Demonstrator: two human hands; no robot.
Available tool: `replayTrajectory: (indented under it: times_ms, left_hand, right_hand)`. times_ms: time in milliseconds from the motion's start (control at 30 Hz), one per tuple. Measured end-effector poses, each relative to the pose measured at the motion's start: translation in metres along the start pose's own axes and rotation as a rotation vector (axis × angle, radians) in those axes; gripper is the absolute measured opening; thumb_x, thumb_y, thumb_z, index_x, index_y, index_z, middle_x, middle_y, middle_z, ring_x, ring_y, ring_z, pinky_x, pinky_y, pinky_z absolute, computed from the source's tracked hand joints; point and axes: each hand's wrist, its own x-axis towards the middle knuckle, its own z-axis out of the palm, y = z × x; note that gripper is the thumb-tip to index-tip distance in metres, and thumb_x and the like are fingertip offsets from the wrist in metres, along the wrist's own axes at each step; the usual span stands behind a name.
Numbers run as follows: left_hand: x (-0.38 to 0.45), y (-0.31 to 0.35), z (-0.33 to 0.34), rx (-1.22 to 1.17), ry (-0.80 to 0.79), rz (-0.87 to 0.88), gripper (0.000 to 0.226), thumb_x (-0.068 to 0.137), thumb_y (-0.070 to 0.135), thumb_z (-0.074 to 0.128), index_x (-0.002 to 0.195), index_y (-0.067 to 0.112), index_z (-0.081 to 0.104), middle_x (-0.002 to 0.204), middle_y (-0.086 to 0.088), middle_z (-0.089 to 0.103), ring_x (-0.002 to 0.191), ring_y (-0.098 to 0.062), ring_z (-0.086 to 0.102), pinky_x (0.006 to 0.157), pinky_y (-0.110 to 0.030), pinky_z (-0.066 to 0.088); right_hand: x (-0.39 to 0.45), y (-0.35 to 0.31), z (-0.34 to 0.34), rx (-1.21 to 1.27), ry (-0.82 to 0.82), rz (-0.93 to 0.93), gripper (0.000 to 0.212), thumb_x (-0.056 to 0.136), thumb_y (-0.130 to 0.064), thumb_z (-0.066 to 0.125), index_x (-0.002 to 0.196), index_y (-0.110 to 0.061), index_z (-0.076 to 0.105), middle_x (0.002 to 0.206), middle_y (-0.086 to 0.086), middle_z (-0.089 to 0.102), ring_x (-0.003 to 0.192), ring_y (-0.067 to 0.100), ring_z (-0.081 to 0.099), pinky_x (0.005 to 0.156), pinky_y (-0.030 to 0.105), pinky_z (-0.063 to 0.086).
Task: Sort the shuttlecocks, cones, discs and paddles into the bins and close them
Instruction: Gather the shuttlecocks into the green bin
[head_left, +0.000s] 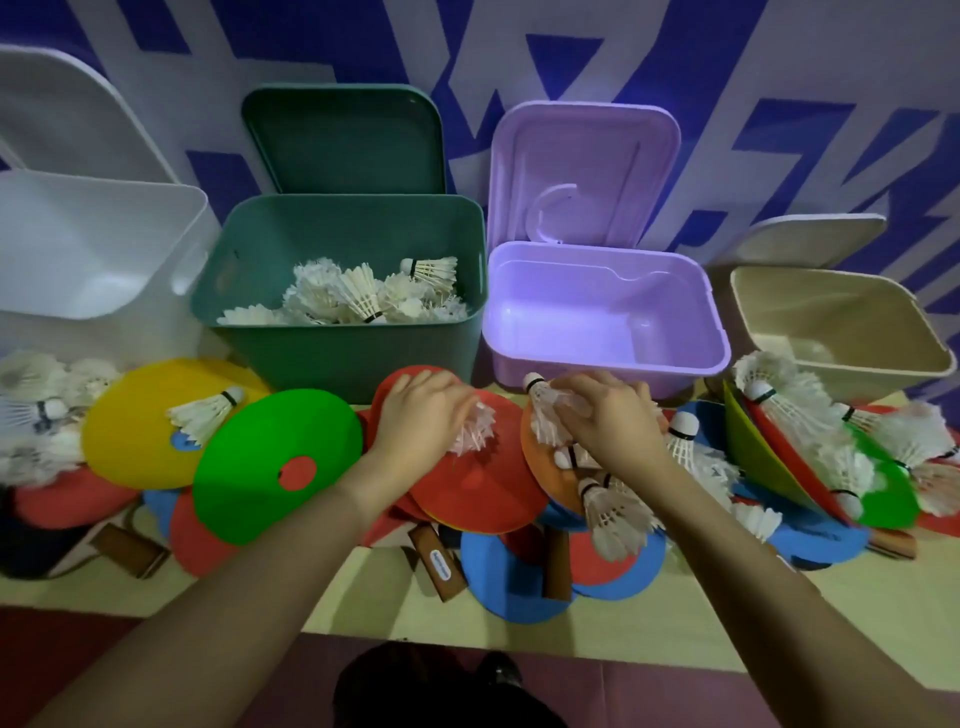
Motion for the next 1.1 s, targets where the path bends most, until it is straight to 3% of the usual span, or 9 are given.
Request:
replayTrajectory:
  times_ms: [133, 300, 433, 567, 733, 800, 900, 1000, 1100]
  left_hand:
    - [0.009, 0.005, -0.04, -0.108, 0.214, 0.042, 0.033, 0.089, 0.034, 0.046, 0.091, 0.017, 0.074, 0.085, 0.001, 0.068, 0.077, -0.023, 0.062, 0.069, -0.029, 0.032]
    - [0.036, -0.013, -0.093, -0.145, 0.4, 0.05, 0.03, 0.09, 0.03, 0.049, 0.096, 0.013, 0.073, 0.088, -0.002, 0.069, 0.08, -0.025, 0.062, 0.074, -0.032, 0.04]
    - [0.068, -0.047, -0.11, -0.075, 0.455, 0.029, 0.03, 0.089, 0.029, 0.049, 0.093, 0.012, 0.073, 0.083, -0.005, 0.068, 0.074, -0.027, 0.061, 0.067, -0.033, 0.042]
    - [0.1, -0.081, -0.102, 0.034, 0.4, 0.011, 0.035, 0.088, 0.03, 0.045, 0.085, 0.012, 0.074, 0.077, -0.005, 0.067, 0.068, -0.027, 0.06, 0.064, -0.032, 0.041]
    - [0.135, -0.109, -0.086, 0.081, 0.345, -0.018, 0.032, 0.089, 0.03, 0.048, 0.087, 0.013, 0.075, 0.079, -0.005, 0.067, 0.074, -0.029, 0.059, 0.067, -0.034, 0.041]
    - [0.145, -0.118, -0.077, 0.074, 0.228, -0.046, 0.031, 0.093, 0.029, 0.048, 0.1, 0.011, 0.072, 0.094, -0.008, 0.068, 0.089, -0.031, 0.057, 0.075, -0.037, 0.04]
    - [0.149, -0.129, -0.056, 0.127, -0.017, -0.098, 0.04, 0.1, 0.034, 0.037, 0.131, 0.014, 0.051, 0.128, -0.008, 0.055, 0.116, -0.03, 0.046, 0.091, -0.039, 0.034]
    - [0.145, -0.13, -0.048, 0.13, -0.05, -0.037, 0.044, 0.098, 0.035, 0.038, 0.137, 0.014, 0.044, 0.136, -0.008, 0.049, 0.122, -0.029, 0.042, 0.097, -0.038, 0.032]
    - [0.141, -0.118, -0.055, 0.091, 0.005, 0.054, 0.042, 0.096, 0.031, 0.044, 0.132, 0.011, 0.05, 0.131, -0.01, 0.052, 0.119, -0.03, 0.045, 0.096, -0.039, 0.031]
  right_hand:
    - [0.007, -0.02, -0.019, 0.26, 0.123, -0.136, 0.032, 0.084, -0.035, 0.053, 0.107, -0.02, 0.069, 0.09, 0.002, 0.063, 0.079, 0.025, 0.063, 0.079, 0.049, 0.048]
    - [0.043, -0.047, -0.041, 0.327, 0.268, -0.265, 0.028, 0.085, -0.03, 0.058, 0.107, -0.015, 0.069, 0.091, -0.008, 0.055, 0.085, 0.022, 0.063, 0.075, 0.051, 0.049]
    - [0.078, -0.071, -0.04, 0.269, 0.337, -0.285, 0.026, 0.084, -0.027, 0.061, 0.106, -0.016, 0.069, 0.094, 0.002, 0.062, 0.087, 0.025, 0.064, 0.076, 0.045, 0.047]
    - [0.119, -0.093, -0.021, 0.117, 0.319, -0.273, 0.035, 0.086, -0.038, 0.047, 0.107, -0.019, 0.068, 0.099, 0.004, 0.062, 0.09, 0.027, 0.063, 0.076, 0.036, 0.035]
    - [0.16, -0.109, 0.007, 0.013, 0.318, -0.22, 0.025, 0.08, -0.025, 0.062, 0.101, -0.016, 0.07, 0.092, 0.008, 0.064, 0.081, 0.03, 0.064, 0.074, 0.037, 0.034]
    - [0.17, -0.109, 0.018, -0.044, 0.185, -0.146, 0.029, 0.083, -0.031, 0.062, 0.109, -0.019, 0.068, 0.101, 0.009, 0.063, 0.091, 0.032, 0.062, 0.082, 0.041, 0.033]
    - [0.173, -0.105, 0.03, -0.216, -0.057, -0.05, 0.048, 0.088, -0.05, 0.055, 0.13, -0.028, 0.053, 0.125, 0.002, 0.054, 0.116, 0.028, 0.047, 0.098, 0.04, 0.019]
    - [0.165, -0.098, 0.03, -0.225, -0.032, -0.075, 0.045, 0.089, -0.044, 0.056, 0.129, -0.024, 0.054, 0.125, 0.004, 0.054, 0.116, 0.03, 0.046, 0.098, 0.041, 0.02]
    - [0.154, -0.09, 0.021, -0.178, 0.06, -0.112, 0.036, 0.086, -0.033, 0.061, 0.117, -0.016, 0.063, 0.11, 0.01, 0.062, 0.098, 0.036, 0.055, 0.087, 0.044, 0.033]
